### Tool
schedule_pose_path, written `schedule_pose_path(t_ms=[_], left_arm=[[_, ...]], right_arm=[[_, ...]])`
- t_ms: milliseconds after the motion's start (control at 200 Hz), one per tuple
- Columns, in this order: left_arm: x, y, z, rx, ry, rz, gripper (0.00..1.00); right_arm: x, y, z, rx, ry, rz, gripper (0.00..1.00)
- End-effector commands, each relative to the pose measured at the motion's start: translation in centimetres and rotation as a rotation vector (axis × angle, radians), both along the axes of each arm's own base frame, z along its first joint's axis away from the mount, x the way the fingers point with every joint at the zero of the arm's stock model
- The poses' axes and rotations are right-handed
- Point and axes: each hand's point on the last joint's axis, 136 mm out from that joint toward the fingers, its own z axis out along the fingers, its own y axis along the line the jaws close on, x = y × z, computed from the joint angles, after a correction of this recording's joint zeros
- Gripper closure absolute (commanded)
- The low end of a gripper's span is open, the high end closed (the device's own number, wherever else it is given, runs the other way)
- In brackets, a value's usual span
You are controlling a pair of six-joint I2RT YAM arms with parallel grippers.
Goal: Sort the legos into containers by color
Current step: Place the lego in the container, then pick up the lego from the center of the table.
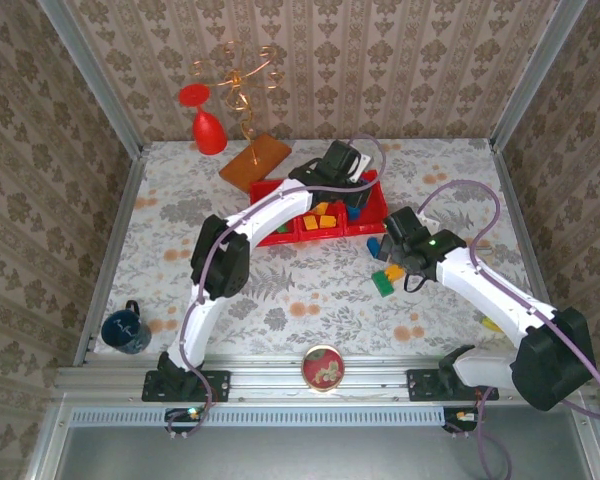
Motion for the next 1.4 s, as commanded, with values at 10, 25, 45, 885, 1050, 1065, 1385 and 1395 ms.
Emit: schedule_pose_path(t_ms=[10,25,45,885,1050,1065,1385,1395], left_arm=[[0.1,0.5,0.2,0.029,0.000,-0.001,0.59],[0.1,0.5,0.1,0.031,0.002,0.000,0.58],[0.1,0.5,0.1,0.030,0.003,0.000,0.56],[-4.7,10.6,9.0,-0.055,-0.133,0.233,0.00],[-6.8,16.8,8.5,-0.038,-0.153,0.379,0.00],[-6.9,17.3,8.4,-0.037,-0.153,0.391,0.00],[-11.0,26.4,5.7,-0.022,-0.126,0.577,0.00],[-11.1,26.6,5.5,-0.021,-0.125,0.580,0.00]], right_arm=[[0.1,0.1,-0.2,0.011,0.005,0.003,0.00],[0.1,0.2,-0.2,0.011,0.005,0.005,0.00],[0.2,0.1,-0.2,0.009,0.005,0.006,0.00],[4.7,4.7,-2.6,0.027,0.091,0.231,0.07],[6.4,5.6,-4.4,0.009,0.138,0.269,0.06],[6.5,5.7,-4.6,0.007,0.142,0.272,0.06],[8.5,6.3,-7.8,0.000,0.210,0.291,0.05],[8.6,6.3,-7.9,0.001,0.211,0.293,0.05]])
